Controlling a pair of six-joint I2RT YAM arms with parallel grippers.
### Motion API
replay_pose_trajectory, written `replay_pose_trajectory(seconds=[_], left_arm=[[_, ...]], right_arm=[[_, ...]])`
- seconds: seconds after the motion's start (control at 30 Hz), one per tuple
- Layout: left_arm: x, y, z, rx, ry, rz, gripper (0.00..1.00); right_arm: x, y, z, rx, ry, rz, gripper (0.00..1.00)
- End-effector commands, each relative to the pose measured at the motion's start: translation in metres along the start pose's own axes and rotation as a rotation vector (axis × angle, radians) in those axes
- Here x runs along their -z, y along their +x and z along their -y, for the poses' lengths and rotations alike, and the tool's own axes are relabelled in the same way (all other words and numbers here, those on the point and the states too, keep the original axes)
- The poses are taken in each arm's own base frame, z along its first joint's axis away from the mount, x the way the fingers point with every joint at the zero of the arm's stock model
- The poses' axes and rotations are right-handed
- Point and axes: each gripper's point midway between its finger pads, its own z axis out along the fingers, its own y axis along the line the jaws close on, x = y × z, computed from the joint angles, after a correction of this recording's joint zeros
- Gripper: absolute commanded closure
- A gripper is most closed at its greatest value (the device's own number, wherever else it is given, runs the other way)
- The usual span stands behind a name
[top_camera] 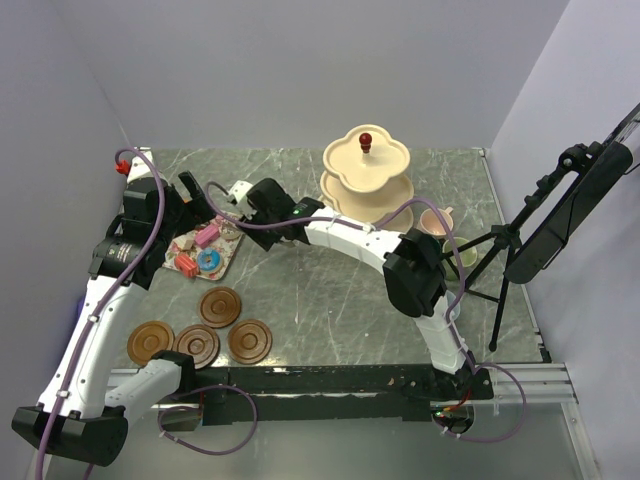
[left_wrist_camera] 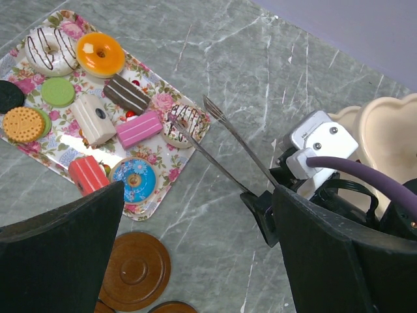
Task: Serve the afternoon tea
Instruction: Pick up the desert from the tray.
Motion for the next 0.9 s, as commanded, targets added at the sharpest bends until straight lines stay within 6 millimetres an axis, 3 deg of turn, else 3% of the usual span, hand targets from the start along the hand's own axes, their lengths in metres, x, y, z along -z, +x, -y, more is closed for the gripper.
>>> replay_pose_trajectory(seconds=[0.0,0.13,0.53,0.87], left_arm=[[0.003,-0.006,0.005,0.019,0.025,0.024,0.00],[0.003,-0.006,0.005,0.022,0.024,0.023,0.00],[0.003,-0.006,0.006,0.023,0.029,0.022,0.00],[0.003,-0.006,0.006,0.025,0.031,0.022,0.00]], right_arm=[[0.030,-0.037,-0.010,0.016,-0.026,0.119,0.40],[0.026,-0.031,-0.020,0.037,-0.039,0.103,0.39],[0.017,-0.013,-0.013,0.078,0.055,0.036,0.36],[0.014,-0.006,-0.028,0.096,-0.008,0.018,0.37]])
